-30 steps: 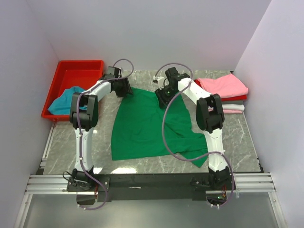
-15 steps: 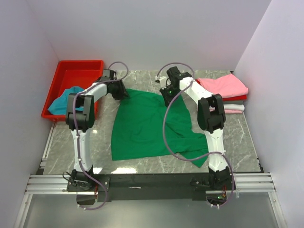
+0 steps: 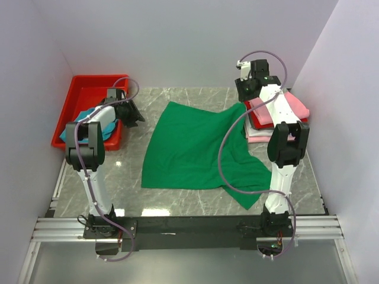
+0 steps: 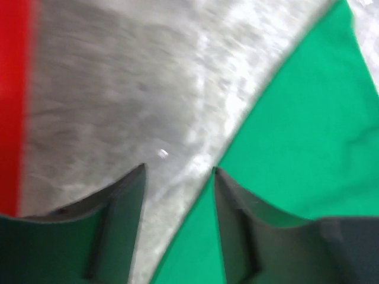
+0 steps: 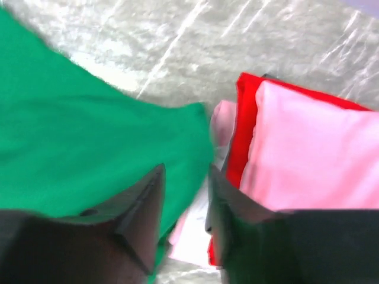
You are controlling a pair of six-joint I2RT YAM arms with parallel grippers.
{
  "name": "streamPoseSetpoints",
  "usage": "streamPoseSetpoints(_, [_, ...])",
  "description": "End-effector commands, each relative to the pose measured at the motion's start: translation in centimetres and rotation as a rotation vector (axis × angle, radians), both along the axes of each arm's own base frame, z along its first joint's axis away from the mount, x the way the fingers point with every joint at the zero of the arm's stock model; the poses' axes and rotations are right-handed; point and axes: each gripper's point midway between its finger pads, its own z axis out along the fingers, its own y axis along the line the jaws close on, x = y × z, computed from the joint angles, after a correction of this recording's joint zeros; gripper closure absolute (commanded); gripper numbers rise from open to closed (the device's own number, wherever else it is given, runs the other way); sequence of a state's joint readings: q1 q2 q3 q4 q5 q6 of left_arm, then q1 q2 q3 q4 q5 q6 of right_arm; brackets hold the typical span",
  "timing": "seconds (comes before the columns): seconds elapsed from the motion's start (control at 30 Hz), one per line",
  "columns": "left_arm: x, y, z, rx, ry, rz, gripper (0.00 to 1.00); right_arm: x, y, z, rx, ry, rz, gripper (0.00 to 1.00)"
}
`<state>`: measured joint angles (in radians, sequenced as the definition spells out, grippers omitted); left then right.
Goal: Fold and stack the t-shirts
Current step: Flatten the tshirt out
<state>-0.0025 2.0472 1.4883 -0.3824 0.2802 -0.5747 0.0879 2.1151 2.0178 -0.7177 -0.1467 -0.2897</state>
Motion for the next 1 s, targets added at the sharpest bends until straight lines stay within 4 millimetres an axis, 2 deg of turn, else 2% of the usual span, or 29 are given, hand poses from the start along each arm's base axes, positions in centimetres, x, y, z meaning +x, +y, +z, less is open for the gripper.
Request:
streamPoseSetpoints(0.0, [0.6,-2.6,6.9,-0.067,-0.199,-0.153,0.43,-0.5,2.3,2.0,0.038,-0.038,0.072,0.43])
streamPoseSetpoints(0.03, [0.5,-3.3,8.1,-0.069,-0.230,-0.184,0.41,-1.6,2.5,2.9,0.037,-0.060,0.109,0.38])
streamPoseSetpoints(0.07, [0.4,-4.0,10.1,-0.060,-0.284,-0.224,0.41,-2.4,2.7,3.3,0.037,-0.069,0.141,0.30])
streamPoseSetpoints(0.1, [0.0,-5.0,11.3,-0.053,-0.314,-0.257,0.40,-3.5,3.4,5.4,0.062,-0.110,0.192,0.29])
streamPoseSetpoints(0.13, [-0.4,-5.5,12.2,-0.043,-0.335,-0.279,0.40,-5.1,3.5,4.9,0.045,-0.084,0.263,0.28])
streamPoseSetpoints(0.17, [-1.4,-6.5,14.4,-0.011,-0.392,-0.315,0.40,-6.5,4.2,5.2,0.058,-0.077,0.340,0.28])
streamPoseSetpoints(0.2, [-2.5,-6.8,14.4,0.009,-0.390,-0.326,0.40,-9.0,4.2,6.2,0.022,-0.074,0.454,0.28])
streamPoseSetpoints(0.23, [-4.0,-7.2,16.7,0.029,-0.441,-0.332,0.40,-11.8,5.6,5.5,0.078,-0.042,0.583,0.28])
streamPoseSetpoints(0.27, [-5.3,-8.1,16.9,0.054,-0.440,-0.323,0.40,-14.1,5.9,5.2,0.082,-0.025,0.683,0.28])
streamPoseSetpoints(0.3, [-7.6,-8.3,14.8,0.054,-0.365,-0.315,0.40,-18.6,5.5,3.9,0.050,0.011,0.845,0.28])
streamPoseSetpoints(0.33, [-9.7,-8.7,16.0,0.017,-0.363,-0.274,0.41,-20.9,5.8,3.4,0.074,0.010,0.924,0.28])
streamPoseSetpoints(0.37, [-12.0,-10.3,15.4,-0.006,-0.334,-0.292,0.41,-22.9,5.5,2.6,0.063,0.018,0.974,0.29])
streamPoseSetpoints(0.4, [-14.9,-10.1,11.6,0.008,-0.237,-0.267,0.42,-24.8,5.2,3.1,0.004,-0.043,1.046,0.29])
streamPoseSetpoints(0.43, [-17.2,-10.5,12.7,-0.050,-0.240,-0.199,0.42,-27.5,4.7,-0.1,0.015,0.033,1.060,0.29])
streamPoseSetpoints(0.47, [-19.6,-11.5,11.6,-0.081,-0.204,-0.199,0.43,-28.7,4.4,-0.9,0.000,0.035,1.061,0.29])
streamPoseSetpoints(0.5, [-22.7,-11.1,7.9,-0.091,-0.107,-0.165,0.44,-30.6,4.0,-2.2,-0.010,0.037,1.057,0.29])
streamPoseSetpoints(0.53, [-24.6,-11.2,8.6,-0.186,-0.086,-0.072,0.45,-31.5,3.8,-2.7,-0.017,0.041,1.055,0.29])
streamPoseSetpoints(0.57, [-26.9,-12.2,7.8,-0.225,-0.050,-0.074,0.47,-32.3,3.3,-3.4,-0.042,0.055,1.050,0.30])
streamPoseSetpoints(0.6, [-29.2,-11.6,4.6,-0.224,0.022,-0.028,0.48,-33.7,3.0,-4.3,-0.051,0.064,1.050,0.30])
streamPoseSetpoints(0.63, [-30.5,-11.5,4.9,-0.295,0.043,0.051,0.48,-34.3,2.8,-4.6,-0.060,0.066,1.052,0.31])
streamPoseSetpoints(0.67, [-31.8,-11.4,4.2,-0.303,0.071,0.070,0.47,-35.0,2.6,-5.0,-0.069,0.073,1.058,0.32])
streamPoseSetpoints(0.7, [-32.7,-10.6,2.8,-0.286,0.104,0.113,0.47,-36.1,2.5,-5.4,-0.072,0.082,1.075,0.32])
streamPoseSetpoints(0.73, [-32.6,-9.8,3.1,-0.291,0.083,0.163,0.47,-36.9,2.5,-5.6,-0.074,0.090,1.096,0.33])
streamPoseSetpoints(0.83, [-32.2,-7.3,2.3,-0.203,0.065,0.287,0.44,-39.3,2.7,-6.9,-0.096,0.147,1.166,0.35])
streamPoseSetpoints(0.93, [-30.6,-7.5,2.5,-0.181,0.048,0.321,0.39,-40.0,2.2,-9.5,-0.241,0.206,1.182,0.38])
streamPoseSetpoints(0.97, [-30.6,-7.3,1.8,-0.155,0.065,0.327,0.39,-40.1,2.1,-10.1,-0.271,0.212,1.192,0.38])
